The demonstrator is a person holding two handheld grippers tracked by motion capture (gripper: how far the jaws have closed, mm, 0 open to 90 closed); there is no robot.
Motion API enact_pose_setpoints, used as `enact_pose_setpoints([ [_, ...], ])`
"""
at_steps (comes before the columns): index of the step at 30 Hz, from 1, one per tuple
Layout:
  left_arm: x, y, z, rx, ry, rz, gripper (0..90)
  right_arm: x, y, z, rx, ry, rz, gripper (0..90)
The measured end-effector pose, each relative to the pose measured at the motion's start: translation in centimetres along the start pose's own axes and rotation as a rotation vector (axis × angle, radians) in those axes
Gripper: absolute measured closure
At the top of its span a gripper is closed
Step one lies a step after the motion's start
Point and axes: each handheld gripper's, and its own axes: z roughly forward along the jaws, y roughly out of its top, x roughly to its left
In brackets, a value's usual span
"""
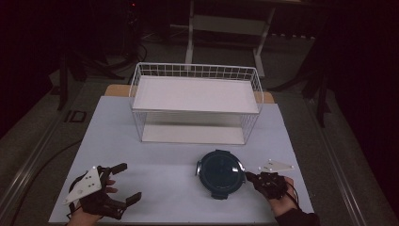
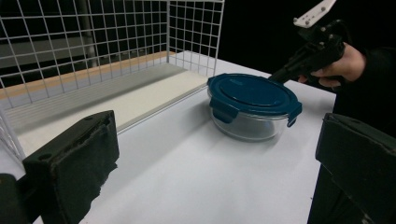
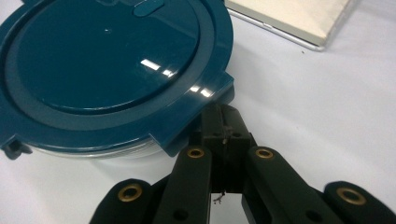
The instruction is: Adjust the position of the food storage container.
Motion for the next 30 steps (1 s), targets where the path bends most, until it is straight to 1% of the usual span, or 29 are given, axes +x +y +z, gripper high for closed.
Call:
enact_pose_setpoints([
  [4,0.1,0.0,0.0,0.004,0.000,0.000,0.0,0.2,0.4,0.5,-0.005,0.017,-0.008,90.0],
  [8,0.1,-0.1,0.0,0.002,0.000,0.000,0.0,0.1,0.2,0.4,-0.010,0.029,-0.002,90.0],
  [10,0.1,-0.1,0.0,0.001,0.000,0.002,0.0,0.5,0.2,0.4,0.000,0.006,-0.025,90.0],
  [11,0.1,-0.1,0.0,0.003,0.000,0.003,0.0,0.5,0.1,0.4,0.000,0.004,-0.023,90.0],
  [14,0.0,-0.1,0.1,0.008,-0.002,0.002,0.0,0.4,0.2,0.4,-0.004,0.015,-0.013,90.0],
  [16,-0.1,-0.1,0.2,0.009,-0.006,0.002,0.0,0.4,0.3,0.4,-0.004,0.012,-0.011,90.0],
  [19,-0.1,-0.1,0.2,0.015,-0.008,0.008,0.0,0.6,0.8,1.0,-0.005,0.020,-0.013,90.0],
  [24,0.0,-0.1,0.3,0.021,-0.009,0.005,0.0,1.1,1.6,1.9,-0.002,0.038,-0.028,90.0],
  [30,0.0,-0.2,0.4,0.026,-0.012,0.003,0.0,2.5,2.8,3.2,0.004,0.066,-0.064,90.0],
])
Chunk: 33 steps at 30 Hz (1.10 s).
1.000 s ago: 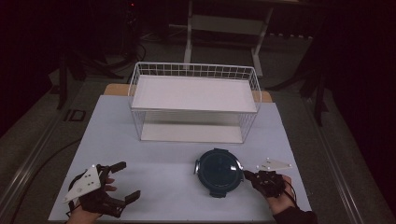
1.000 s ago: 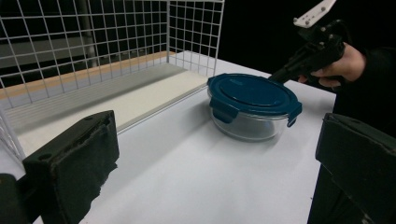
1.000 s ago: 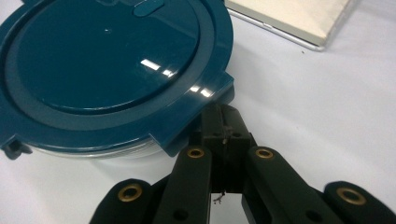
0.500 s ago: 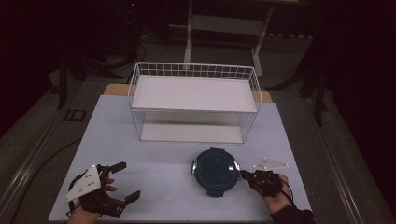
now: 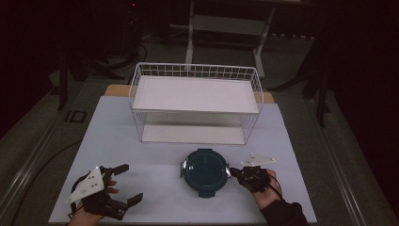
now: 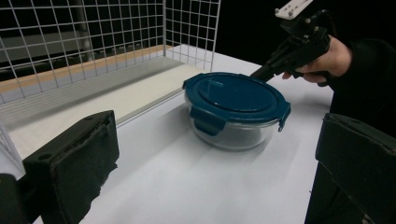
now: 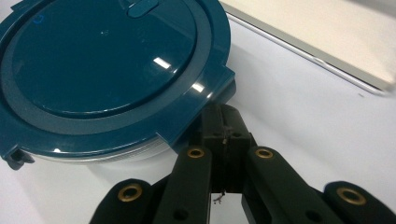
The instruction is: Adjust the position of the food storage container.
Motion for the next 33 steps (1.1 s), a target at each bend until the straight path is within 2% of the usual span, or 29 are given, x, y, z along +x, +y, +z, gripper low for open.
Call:
enact_pose_setpoints([
  [10,0.0,-0.1,0.1,0.010,-0.007,0.000,0.0,2.4,2.0,2.2,0.002,0.074,-0.040,90.0],
  [20,0.0,-0.1,0.2,0.014,-0.009,0.000,0.0,4.8,3.3,3.8,0.002,0.128,-0.079,90.0],
  [23,0.1,-0.1,0.1,0.013,-0.009,-0.004,0.0,5.2,3.5,3.9,0.005,0.127,-0.097,90.0],
  [28,0.1,-0.1,0.0,0.012,-0.010,-0.014,0.0,5.1,3.3,3.8,-0.014,0.133,-0.087,89.7],
  [32,0.1,-0.1,0.0,0.009,-0.017,-0.023,0.0,5.1,3.4,2.9,-0.063,0.140,-0.098,76.0],
  [33,0.1,-0.1,0.0,0.008,-0.018,-0.028,0.0,5.0,3.4,2.7,-0.079,0.143,-0.092,68.9],
])
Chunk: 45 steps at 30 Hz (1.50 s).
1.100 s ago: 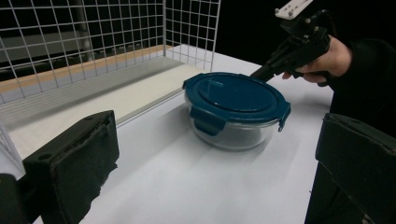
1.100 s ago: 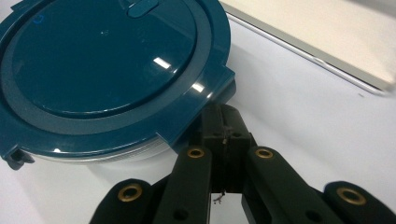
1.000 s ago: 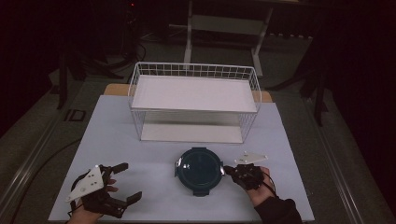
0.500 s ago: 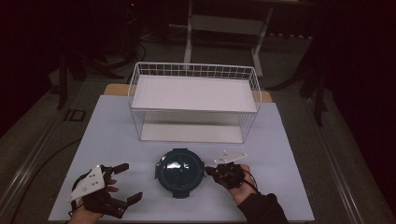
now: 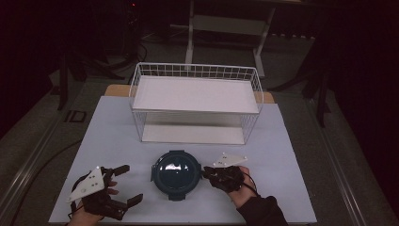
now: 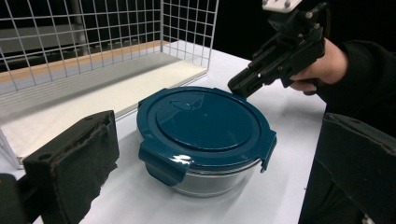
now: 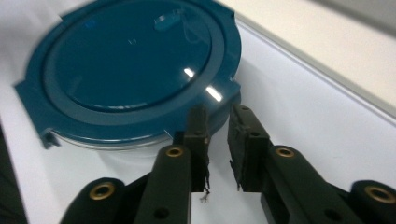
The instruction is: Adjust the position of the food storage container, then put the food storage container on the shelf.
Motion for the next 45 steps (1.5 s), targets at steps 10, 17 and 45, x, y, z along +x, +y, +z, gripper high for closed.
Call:
enact_pose_setpoints([
  [10,0.1,0.7,-0.1,-0.012,0.004,-0.039,0.0,0.3,-0.1,-2.5,-0.151,0.006,-0.005,13.3],
  [17,-0.3,1.9,-0.1,0.009,0.008,-0.030,0.0,0.1,0.2,-4.1,-0.230,0.072,-0.044,17.3],
  [45,4.4,3.0,5.4,0.260,0.069,-0.415,0.6,0.4,0.8,-4.4,-0.266,0.037,0.047,10.2],
])
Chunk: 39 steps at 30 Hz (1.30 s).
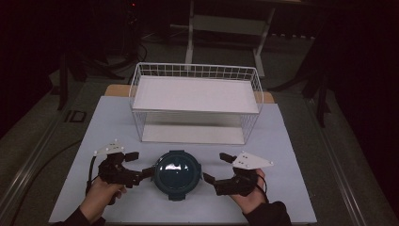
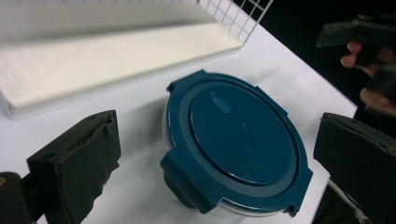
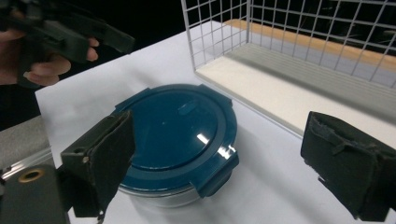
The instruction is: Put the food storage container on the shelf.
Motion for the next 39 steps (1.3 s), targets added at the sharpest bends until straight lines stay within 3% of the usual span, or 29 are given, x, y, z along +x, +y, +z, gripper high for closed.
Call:
enact_pose_setpoints([
  [3,1.1,-0.2,1.0,0.073,-0.015,-0.134,0.7,0.2,-0.1,0.2,0.009,0.003,-0.004,10.3],
  [4,1.4,-0.3,1.4,0.098,-0.045,-0.169,1.3,0.3,-0.2,0.3,0.011,-0.003,-0.010,10.3],
  [8,1.9,-0.9,2.4,0.170,-0.054,-0.250,1.5,0.3,-0.2,0.4,0.017,0.000,-0.010,10.3],
  [10,2.2,-1.0,2.6,0.190,-0.039,-0.277,4.7,0.2,-0.3,0.4,0.017,0.001,-0.007,10.6],
  [13,2.8,-1.1,2.6,0.204,-0.063,-0.327,6.6,0.1,-0.4,0.5,0.019,0.006,0.001,12.5],
  [16,3.2,-1.4,2.8,0.218,-0.094,-0.394,15.3,0.1,-0.4,0.5,0.024,0.008,0.003,13.0],
  [18,3.4,-1.5,3.0,0.224,-0.095,-0.416,22.9,0.1,-0.4,0.5,0.026,0.009,0.007,13.0],
  [23,3.8,-1.8,3.4,0.248,-0.107,-0.453,35.9,0.1,-0.4,0.5,0.032,0.013,0.007,13.4],
  [28,4.1,-2.0,3.8,0.259,-0.165,-0.504,47.2,0.1,-0.5,0.6,0.041,0.015,0.007,14.5],
  [32,4.1,-2.0,3.8,0.265,-0.171,-0.481,50.6,-0.1,-0.6,0.7,0.057,0.026,0.031,18.0],
  [35,4.3,-2.3,3.5,0.267,-0.190,-0.478,51.8,-0.5,-1.0,1.1,0.084,0.054,0.090,19.2],
  [39,3.6,-2.4,3.1,0.254,-0.182,-0.420,52.2,-1.2,-1.7,1.7,0.120,0.103,0.197,22.3],
])
